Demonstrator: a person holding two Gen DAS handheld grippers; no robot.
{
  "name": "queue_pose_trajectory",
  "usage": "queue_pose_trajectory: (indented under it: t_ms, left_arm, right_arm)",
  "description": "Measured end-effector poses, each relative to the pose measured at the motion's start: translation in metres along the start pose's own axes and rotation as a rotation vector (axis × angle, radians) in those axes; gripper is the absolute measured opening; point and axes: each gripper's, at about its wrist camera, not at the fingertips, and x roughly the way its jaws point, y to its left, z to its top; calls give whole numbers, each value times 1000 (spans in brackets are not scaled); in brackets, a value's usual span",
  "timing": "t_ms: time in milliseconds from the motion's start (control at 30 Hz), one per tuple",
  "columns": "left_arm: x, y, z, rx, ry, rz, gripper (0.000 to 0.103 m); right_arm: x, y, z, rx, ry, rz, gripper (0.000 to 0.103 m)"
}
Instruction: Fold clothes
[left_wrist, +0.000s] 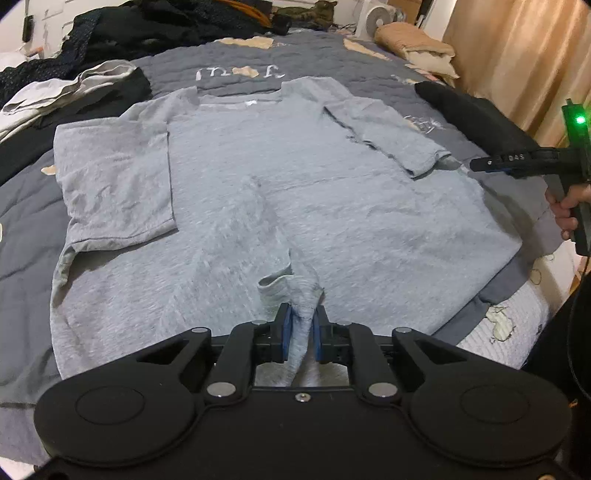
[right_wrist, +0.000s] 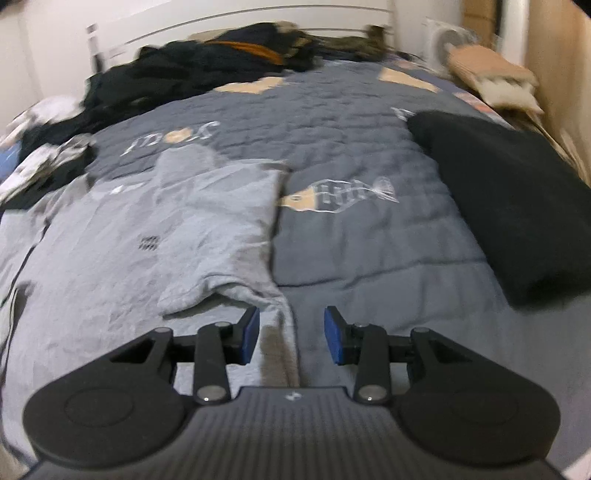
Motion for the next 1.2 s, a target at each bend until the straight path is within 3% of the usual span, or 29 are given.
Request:
queue_pose_trajectory:
  t_ms: [400,667,700,767,1100,1200]
  left_arm:
    - [6,8,5,-29,29,39,13]
    - [8,9,6,-28,37,41,13]
    - [8,9,6,-28,38,41,13]
    - [9,10,6,-29,39,42,13]
    - [11,13,9,-39,44,51,13]
    - [12,12,9,-33,44,50,13]
  right_arm:
    - [14,32,-2,-288,-37,-11,37]
    - [13,34,-1,-307,-29,21,30]
    - [12,35,-1,-309,-28,25,16]
    - [12,35,-1,-314,-26,33,5]
    - [-11,32,-3,-289,-10,87,2]
    - [-5,28,-3,-278,17,50,5]
